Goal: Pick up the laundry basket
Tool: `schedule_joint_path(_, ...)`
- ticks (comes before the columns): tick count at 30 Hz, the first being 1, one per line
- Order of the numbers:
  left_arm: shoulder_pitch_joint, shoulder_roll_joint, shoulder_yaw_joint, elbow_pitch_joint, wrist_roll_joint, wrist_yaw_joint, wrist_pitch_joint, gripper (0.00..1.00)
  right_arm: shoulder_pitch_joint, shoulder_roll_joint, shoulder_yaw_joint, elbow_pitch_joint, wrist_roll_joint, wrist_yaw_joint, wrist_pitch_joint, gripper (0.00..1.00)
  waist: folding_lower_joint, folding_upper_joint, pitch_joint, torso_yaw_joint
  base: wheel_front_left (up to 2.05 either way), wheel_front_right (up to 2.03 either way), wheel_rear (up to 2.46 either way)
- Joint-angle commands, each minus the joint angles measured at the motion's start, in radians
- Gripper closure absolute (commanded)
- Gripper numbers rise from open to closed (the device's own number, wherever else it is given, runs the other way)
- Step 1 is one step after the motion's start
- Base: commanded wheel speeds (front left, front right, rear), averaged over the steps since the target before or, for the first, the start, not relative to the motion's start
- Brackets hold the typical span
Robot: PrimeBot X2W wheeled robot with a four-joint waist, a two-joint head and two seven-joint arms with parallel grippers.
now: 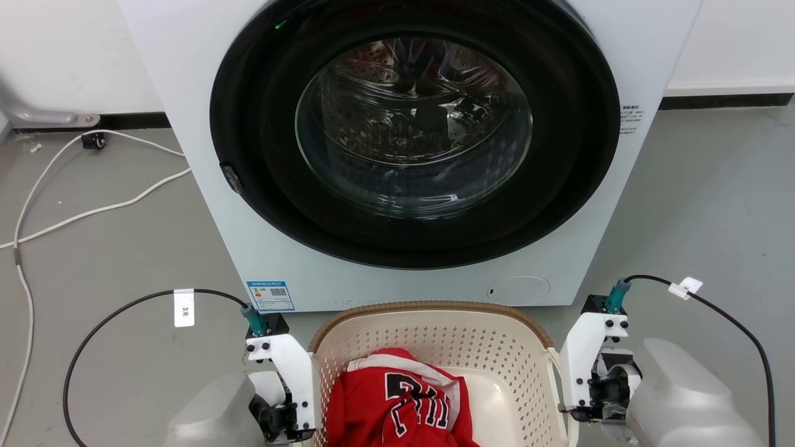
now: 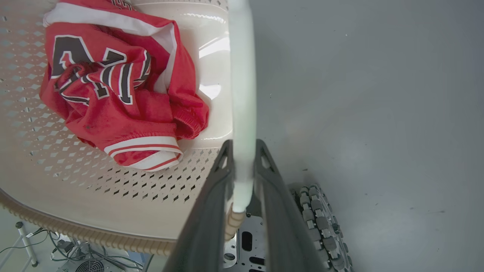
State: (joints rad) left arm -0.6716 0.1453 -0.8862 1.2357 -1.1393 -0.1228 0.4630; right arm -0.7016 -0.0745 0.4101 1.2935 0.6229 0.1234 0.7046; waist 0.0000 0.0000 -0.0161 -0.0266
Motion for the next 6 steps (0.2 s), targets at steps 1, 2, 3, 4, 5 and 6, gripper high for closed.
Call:
schedule_joint_path(1, -0.016, -0.024, 0.0, -0.012, -0.009, -0.014, -0.002, 1.0, 0.009, 0.026, -0.004, -0.007, -0.001, 0.014, 0.001, 1.0, 0.0, 0.0, 0.0, 0.0, 0.0, 0.0, 0.0)
schedule_joint_path(2, -0.016, -0.025, -0.001, -0.011, -0.01, -0.014, -0.003, 1.0, 0.009, 0.026, -0.005, -0.007, -0.003, 0.014, 0.001, 1.0, 0.0, 0.0, -0.001, 0.0, 0.0, 0.0, 0.0)
schedule_joint_path(3, -0.015, -0.025, -0.002, -0.011, -0.012, -0.014, -0.004, 1.0, 0.009, 0.027, -0.006, -0.007, -0.004, 0.014, 0.001, 1.0, 0.0, 0.0, -0.001, 0.0, 0.0, 0.0, 0.0)
schedule_joint_path(4, -0.014, -0.025, -0.003, -0.01, -0.013, -0.014, -0.004, 1.0, 0.009, 0.027, -0.008, -0.007, -0.004, 0.014, 0.001, 1.0, 0.0, 0.0, -0.001, 0.0, 0.0, 0.0, 0.0)
schedule_joint_path(5, -0.014, -0.026, -0.004, -0.009, -0.013, -0.014, -0.004, 1.0, 0.009, 0.027, -0.009, -0.007, -0.004, 0.014, 0.002, 1.0, 0.0, 0.0, -0.001, 0.0, 0.0, 0.0, 0.0)
schedule_joint_path(6, -0.013, -0.026, -0.004, -0.008, -0.015, -0.014, -0.005, 1.0, 0.009, 0.027, -0.01, -0.007, -0.006, 0.014, 0.002, 1.0, 0.0, 0.0, -0.001, 0.0, 0.0, 0.0, 0.0)
